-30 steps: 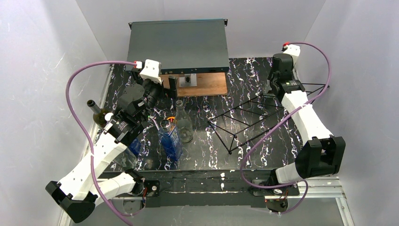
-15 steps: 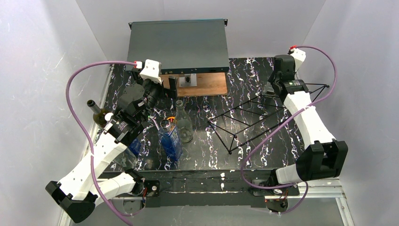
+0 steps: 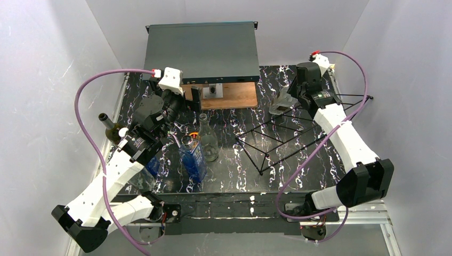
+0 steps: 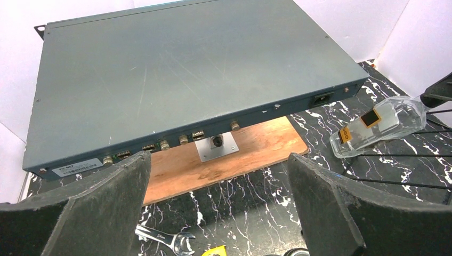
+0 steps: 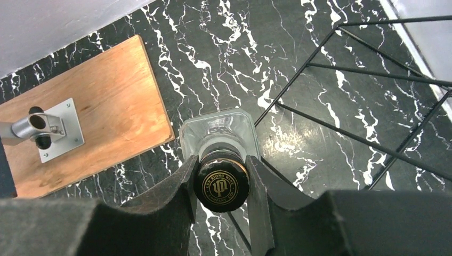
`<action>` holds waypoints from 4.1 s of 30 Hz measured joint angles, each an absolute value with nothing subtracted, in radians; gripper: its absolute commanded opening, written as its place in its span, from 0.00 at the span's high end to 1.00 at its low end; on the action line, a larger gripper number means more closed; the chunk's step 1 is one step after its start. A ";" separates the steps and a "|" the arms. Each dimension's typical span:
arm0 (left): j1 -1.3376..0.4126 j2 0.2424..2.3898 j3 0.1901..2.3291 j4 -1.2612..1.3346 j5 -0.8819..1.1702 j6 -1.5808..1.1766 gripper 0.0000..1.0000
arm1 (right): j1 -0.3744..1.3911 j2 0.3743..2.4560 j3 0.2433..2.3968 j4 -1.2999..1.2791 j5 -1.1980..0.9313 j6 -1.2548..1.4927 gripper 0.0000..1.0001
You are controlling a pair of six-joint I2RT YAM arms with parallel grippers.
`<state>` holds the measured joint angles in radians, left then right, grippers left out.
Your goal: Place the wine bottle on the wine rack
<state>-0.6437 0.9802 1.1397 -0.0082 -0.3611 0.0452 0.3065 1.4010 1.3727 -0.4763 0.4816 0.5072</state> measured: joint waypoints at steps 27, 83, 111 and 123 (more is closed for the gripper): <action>-0.649 0.992 1.140 -0.009 -0.358 0.044 0.02 | 0.271 1.463 1.110 0.254 0.553 0.358 0.99; -0.664 1.007 1.140 -0.031 -0.351 0.033 0.02 | -0.173 1.469 0.842 0.673 0.505 0.530 0.99; -0.675 1.026 1.140 -0.031 -0.332 0.022 0.02 | -0.280 1.346 0.639 0.826 0.506 0.807 0.99; -0.678 1.045 1.166 -0.065 -0.226 -0.014 0.02 | -0.263 1.352 0.635 0.855 0.358 0.721 0.99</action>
<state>-0.6781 1.0454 1.1660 -0.0650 -0.2260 -0.0135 -0.2630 1.3521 0.6350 0.8555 0.3580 0.7208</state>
